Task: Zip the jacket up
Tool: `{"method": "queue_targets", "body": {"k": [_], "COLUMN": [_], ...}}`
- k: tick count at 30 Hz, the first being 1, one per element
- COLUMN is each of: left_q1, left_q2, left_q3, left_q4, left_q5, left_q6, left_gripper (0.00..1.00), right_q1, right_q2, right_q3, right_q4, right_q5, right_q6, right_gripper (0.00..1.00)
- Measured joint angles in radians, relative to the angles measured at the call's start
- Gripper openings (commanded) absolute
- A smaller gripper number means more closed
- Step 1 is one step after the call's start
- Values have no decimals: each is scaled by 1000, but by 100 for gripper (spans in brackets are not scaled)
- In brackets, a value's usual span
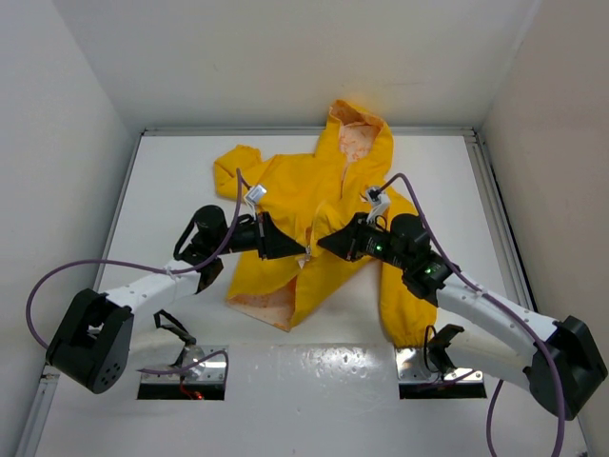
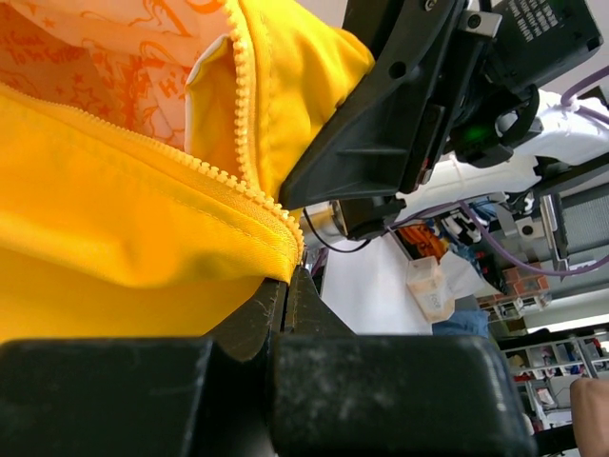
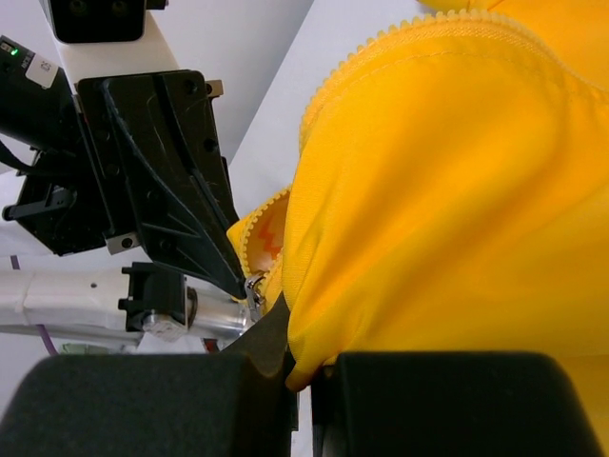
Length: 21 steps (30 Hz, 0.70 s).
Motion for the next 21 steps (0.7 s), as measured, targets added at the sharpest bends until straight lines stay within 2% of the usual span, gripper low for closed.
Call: {"method": "queue_targets", "body": {"k": [11,21], "left_q1": [0,0], "left_q2": [0,0], "left_q3": [0,12], "left_q4": [11,-34], "left_q5": [3,33], "left_q6": [-1,46], "left_gripper": [0,0], "right_q1": [6,50], "right_q2": [0,1], "right_q3": [0,0], "right_q4": [4,3], "right_q5": [-6,-65], "right_q6": [-38,-155], "right_gripper": [0,2]}}
